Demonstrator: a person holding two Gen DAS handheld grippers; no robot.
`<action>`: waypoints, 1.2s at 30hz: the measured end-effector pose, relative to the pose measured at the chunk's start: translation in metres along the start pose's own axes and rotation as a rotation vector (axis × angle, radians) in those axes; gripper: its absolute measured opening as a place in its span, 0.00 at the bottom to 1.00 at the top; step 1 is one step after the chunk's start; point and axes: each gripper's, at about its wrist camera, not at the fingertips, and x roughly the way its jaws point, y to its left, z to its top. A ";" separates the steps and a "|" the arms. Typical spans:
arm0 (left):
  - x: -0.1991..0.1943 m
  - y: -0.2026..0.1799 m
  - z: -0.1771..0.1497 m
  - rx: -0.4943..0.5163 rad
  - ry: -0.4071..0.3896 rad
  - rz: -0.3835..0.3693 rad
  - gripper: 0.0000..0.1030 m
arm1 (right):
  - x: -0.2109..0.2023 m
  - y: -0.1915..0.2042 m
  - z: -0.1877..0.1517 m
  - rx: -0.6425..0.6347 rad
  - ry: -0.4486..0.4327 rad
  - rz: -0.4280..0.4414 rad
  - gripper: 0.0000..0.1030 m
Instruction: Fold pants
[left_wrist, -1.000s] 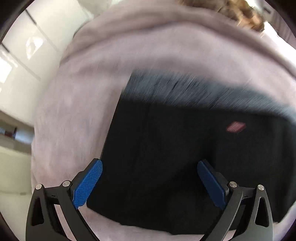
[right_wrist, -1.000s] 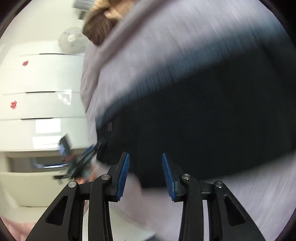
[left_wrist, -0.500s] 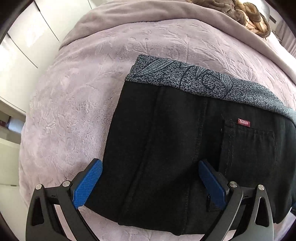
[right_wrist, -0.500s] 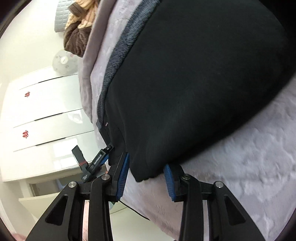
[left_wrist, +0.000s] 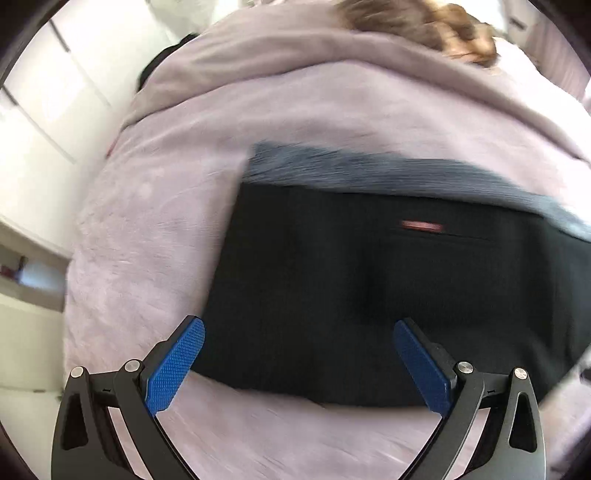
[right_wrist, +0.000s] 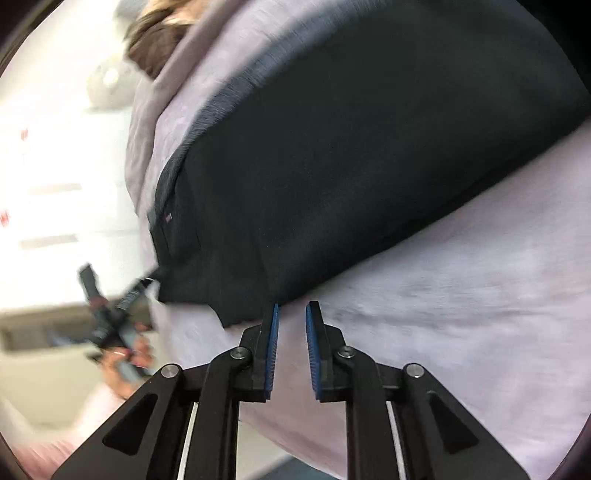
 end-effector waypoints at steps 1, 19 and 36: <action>-0.010 -0.022 -0.005 0.022 -0.008 -0.057 1.00 | -0.012 0.005 0.001 -0.045 -0.037 -0.051 0.17; 0.000 -0.153 -0.036 0.200 0.053 -0.131 1.00 | -0.023 0.000 0.018 -0.197 -0.026 -0.414 0.16; 0.039 0.037 -0.013 -0.277 0.028 0.061 1.00 | 0.150 0.277 0.120 -0.776 0.212 -0.093 0.38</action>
